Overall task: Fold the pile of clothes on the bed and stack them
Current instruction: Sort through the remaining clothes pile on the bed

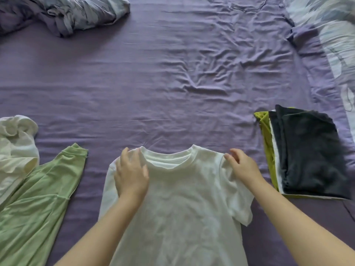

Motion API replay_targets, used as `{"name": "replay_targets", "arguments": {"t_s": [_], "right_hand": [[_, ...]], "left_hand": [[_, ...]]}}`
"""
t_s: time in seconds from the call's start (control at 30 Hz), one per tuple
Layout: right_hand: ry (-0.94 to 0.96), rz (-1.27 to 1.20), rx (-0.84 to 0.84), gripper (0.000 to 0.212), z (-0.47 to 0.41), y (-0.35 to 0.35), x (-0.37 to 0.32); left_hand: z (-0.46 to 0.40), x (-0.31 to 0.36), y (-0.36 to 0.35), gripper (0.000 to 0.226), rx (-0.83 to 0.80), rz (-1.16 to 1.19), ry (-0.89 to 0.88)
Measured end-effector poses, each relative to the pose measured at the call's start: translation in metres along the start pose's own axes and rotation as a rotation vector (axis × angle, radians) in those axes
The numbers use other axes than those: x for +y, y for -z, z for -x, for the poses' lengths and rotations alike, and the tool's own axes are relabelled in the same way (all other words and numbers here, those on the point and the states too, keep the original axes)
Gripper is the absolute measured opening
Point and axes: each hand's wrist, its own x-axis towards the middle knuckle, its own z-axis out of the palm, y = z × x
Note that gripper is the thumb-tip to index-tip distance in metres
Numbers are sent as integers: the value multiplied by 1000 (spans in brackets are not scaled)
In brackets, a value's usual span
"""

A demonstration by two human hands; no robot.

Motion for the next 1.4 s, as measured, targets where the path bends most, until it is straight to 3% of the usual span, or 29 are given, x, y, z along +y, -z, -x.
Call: {"name": "replay_targets", "arguments": {"t_s": [0.13,0.23,0.3,0.43,0.5,0.6,0.8,0.9,1.07,1.17,1.27,1.33,1.4], "right_hand": [[9,131,-124,32,25,6,34],[-69,-18,-194,28,42,9,53],[-51,-111,-203,33,47,14,62],[-74,-333,-211,16,47,28,64],[-68,-330,-235,18,44,35,64],[18,-152,-197,14,35,48,64],[23,-217,-154,25,30,47,67],[74,-4,-39,23,29,43,69],[333,763,194,24,30,40,64],[476,774,290,31,39,28,51],[513,527,29,32,46,10,41],[406,459,-157,38,48,-4,40],[224,366,-117,38,46,-16,33]], "left_hand": [[63,29,-44,38,-43,106,-245],[96,50,-67,24,-169,160,-345],[107,63,-80,30,-251,121,-369],[111,88,-98,47,-425,-135,-552],[111,98,-104,54,-483,-224,-586],[118,104,-111,65,-487,-249,-584],[126,111,-120,72,-438,-307,-581],[130,111,-109,65,-378,-296,-659],[130,101,-116,67,-386,-381,-712],[125,97,-128,67,-442,-395,-702],[123,89,-121,64,-444,-321,-686],[118,76,-108,61,-435,-306,-628],[109,53,-92,57,-388,-322,-515]]}}
